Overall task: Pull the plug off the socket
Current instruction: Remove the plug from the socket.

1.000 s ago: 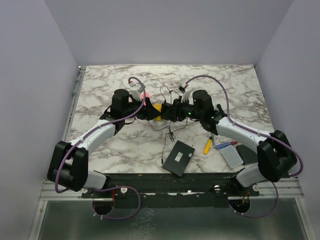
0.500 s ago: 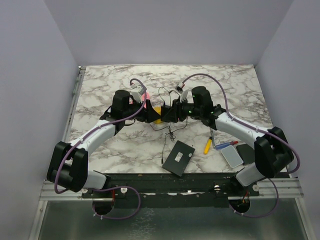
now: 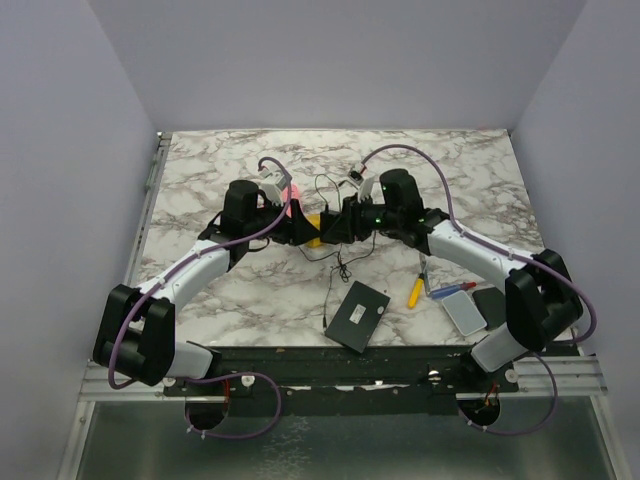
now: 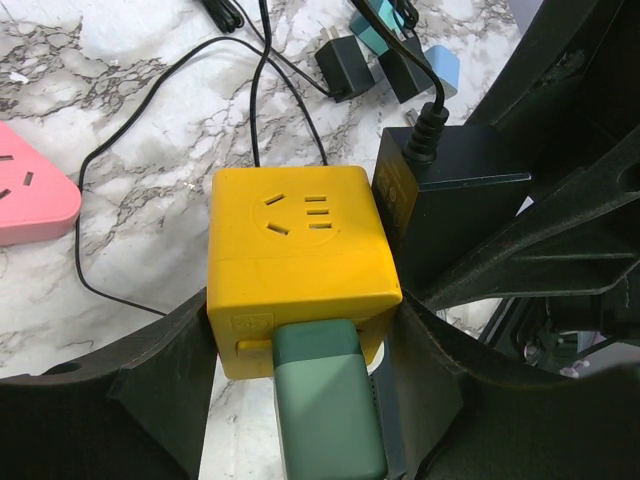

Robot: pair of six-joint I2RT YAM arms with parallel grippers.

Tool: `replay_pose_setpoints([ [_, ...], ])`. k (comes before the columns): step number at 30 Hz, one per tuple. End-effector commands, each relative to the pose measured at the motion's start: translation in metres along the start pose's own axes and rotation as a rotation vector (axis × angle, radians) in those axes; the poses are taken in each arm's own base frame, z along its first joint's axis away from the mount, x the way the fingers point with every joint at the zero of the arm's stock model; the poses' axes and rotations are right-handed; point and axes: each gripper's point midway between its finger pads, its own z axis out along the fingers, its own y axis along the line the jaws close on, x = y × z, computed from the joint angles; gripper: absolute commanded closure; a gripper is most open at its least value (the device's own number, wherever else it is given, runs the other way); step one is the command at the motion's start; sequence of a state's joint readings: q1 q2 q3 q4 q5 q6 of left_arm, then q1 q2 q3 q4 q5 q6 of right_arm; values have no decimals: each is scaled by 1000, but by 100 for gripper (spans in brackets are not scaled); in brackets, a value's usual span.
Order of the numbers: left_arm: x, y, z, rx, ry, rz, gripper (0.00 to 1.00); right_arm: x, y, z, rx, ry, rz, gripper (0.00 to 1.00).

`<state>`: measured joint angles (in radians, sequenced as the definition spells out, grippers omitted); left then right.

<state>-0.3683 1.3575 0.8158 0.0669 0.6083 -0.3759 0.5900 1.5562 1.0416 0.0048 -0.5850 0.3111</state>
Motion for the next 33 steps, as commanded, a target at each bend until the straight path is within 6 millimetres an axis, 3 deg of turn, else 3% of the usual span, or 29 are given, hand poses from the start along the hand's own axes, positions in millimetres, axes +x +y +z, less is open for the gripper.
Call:
replay_pose_setpoints([
  [1, -34, -17, -4, 50, -107, 93, 100, 7, 7, 8, -2, 45, 93, 100],
  [20, -31, -8, -1, 15, -106, 66, 100, 7, -12, 26, 267, 111, 130, 100],
  [33, -30, -2, -1, -13, -100, 77, 100, 2, 2, 18, 236, 94, 116, 100],
])
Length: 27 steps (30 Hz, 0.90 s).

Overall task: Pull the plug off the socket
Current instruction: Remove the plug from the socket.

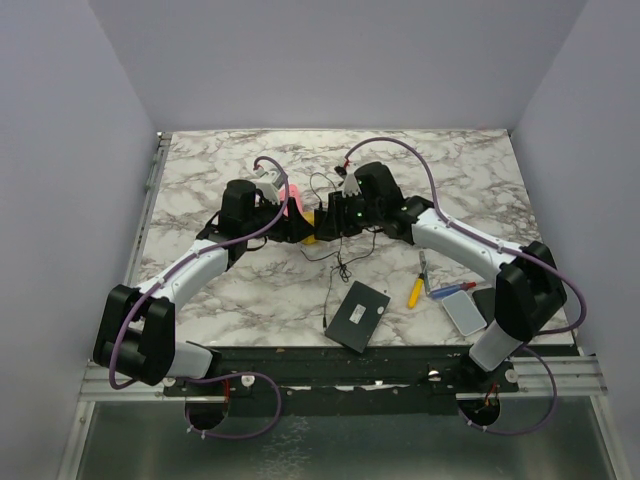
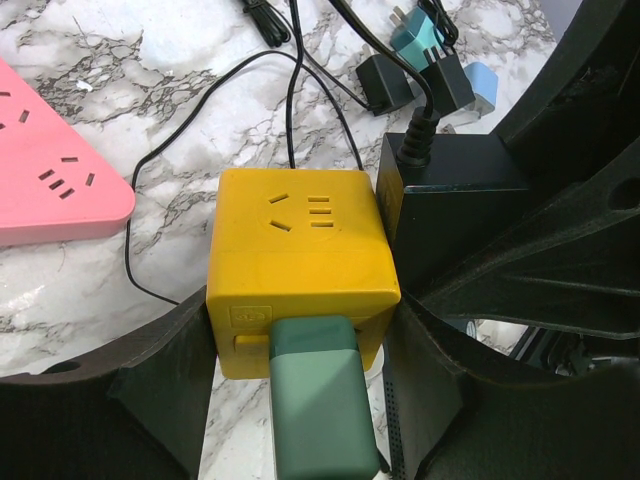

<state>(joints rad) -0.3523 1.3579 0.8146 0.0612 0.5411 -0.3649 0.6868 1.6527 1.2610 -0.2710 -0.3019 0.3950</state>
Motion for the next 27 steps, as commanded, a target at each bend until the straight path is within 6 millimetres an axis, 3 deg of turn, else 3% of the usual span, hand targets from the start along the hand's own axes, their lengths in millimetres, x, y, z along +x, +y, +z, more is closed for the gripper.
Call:
replay_pose_setpoints([
  [1, -25, -20, 0, 62, -76, 74, 100, 8, 11, -5, -29, 13, 7, 100],
  [12, -27, -19, -3, 58, -74, 91, 100, 0, 46, -30, -295, -17, -82, 100],
  [19, -29, -28, -5, 100, -73, 106, 100, 10, 70, -46, -488, 25, -153, 100],
  [27, -27, -32, -5, 129, -65, 110, 100, 22, 82, -59, -605, 56, -217, 100],
])
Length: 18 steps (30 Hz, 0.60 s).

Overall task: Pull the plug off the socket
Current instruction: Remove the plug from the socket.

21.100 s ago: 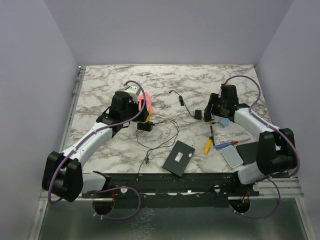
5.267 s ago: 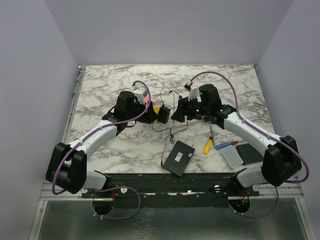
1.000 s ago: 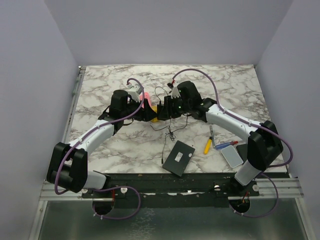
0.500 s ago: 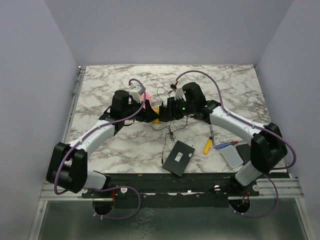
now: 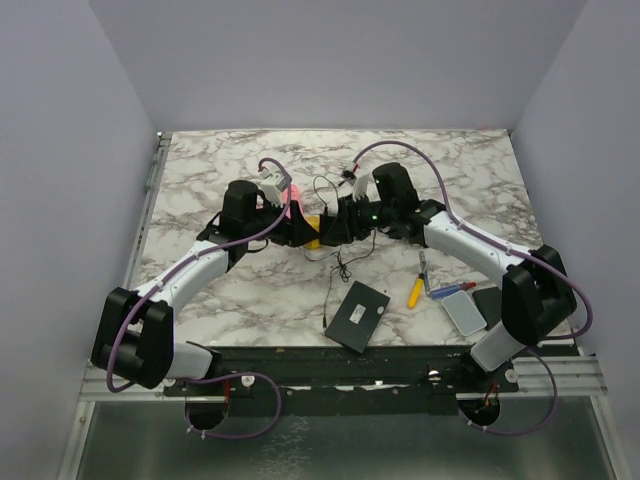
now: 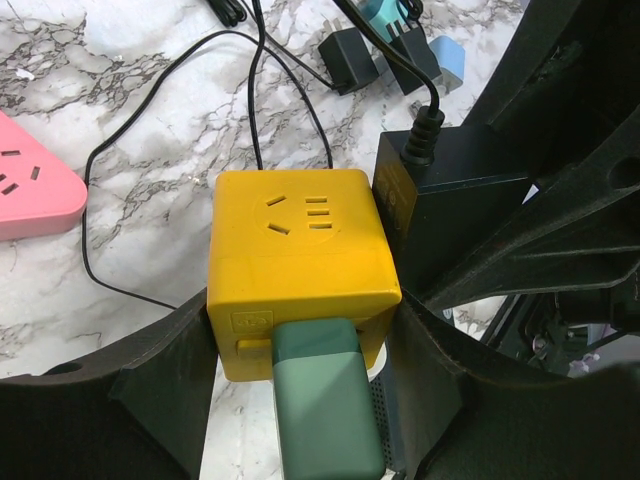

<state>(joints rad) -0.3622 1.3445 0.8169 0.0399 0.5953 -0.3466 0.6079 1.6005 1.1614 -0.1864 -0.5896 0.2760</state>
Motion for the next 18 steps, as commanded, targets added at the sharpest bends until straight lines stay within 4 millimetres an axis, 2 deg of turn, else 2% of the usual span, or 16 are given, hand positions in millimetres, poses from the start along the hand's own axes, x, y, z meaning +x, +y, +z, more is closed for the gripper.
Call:
replay_pose_setpoints([
  [1, -32, -19, -2, 72, -90, 95, 100, 4, 83, -22, -384, 30, -130, 100],
  [6, -33, -18, -2, 66, -93, 97, 100, 4, 84, -22, -390, 26, -142, 100],
  [18, -36, -5, -3, -11, -121, 86, 100, -10, 50, -9, -137, 30, 20, 100],
])
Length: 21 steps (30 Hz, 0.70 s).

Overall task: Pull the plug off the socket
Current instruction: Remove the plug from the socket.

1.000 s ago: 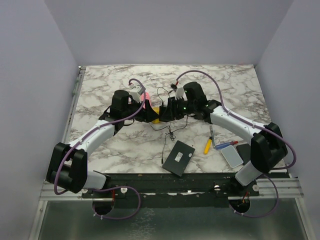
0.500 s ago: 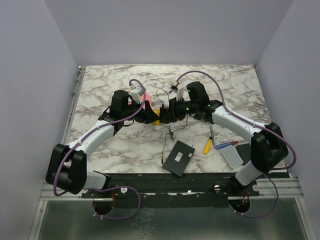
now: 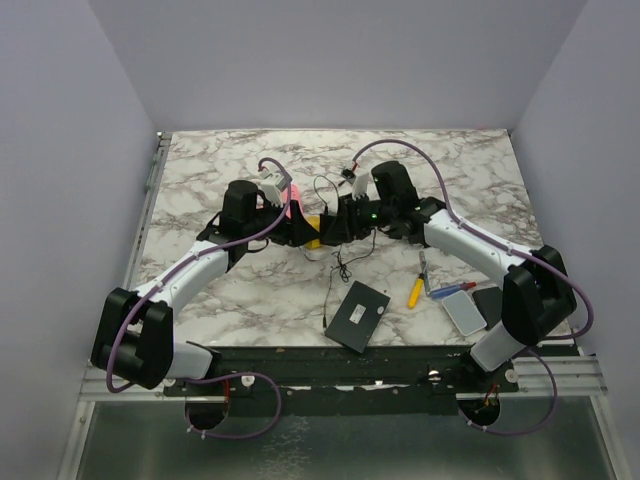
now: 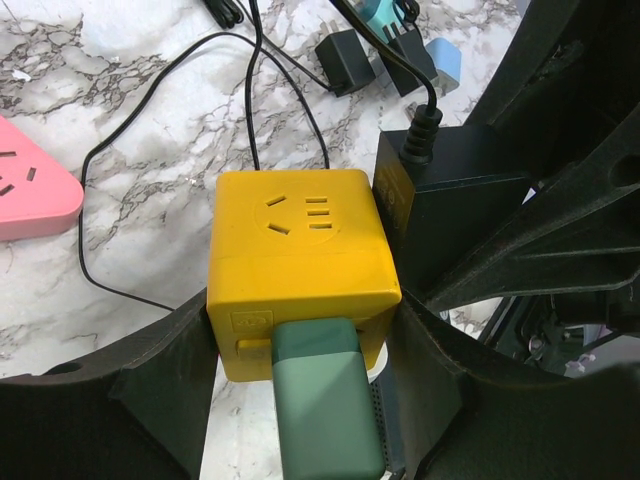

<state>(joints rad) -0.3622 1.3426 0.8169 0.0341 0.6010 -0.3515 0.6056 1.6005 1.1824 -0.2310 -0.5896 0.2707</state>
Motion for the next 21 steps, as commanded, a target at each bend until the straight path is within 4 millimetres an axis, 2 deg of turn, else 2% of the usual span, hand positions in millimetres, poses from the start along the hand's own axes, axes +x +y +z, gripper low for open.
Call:
replay_pose_setpoints([
  [1, -37, -3, -3, -20, -126, 92, 100, -9, 46, -5, -124, 16, 22, 100],
  [11, -38, -2, -3, -30, -130, 86, 100, -12, 29, -5, 17, 32, 81, 100],
  [21, -38, -2, -3, -32, -130, 83, 100, -9, 16, 4, 162, 61, 107, 100],
])
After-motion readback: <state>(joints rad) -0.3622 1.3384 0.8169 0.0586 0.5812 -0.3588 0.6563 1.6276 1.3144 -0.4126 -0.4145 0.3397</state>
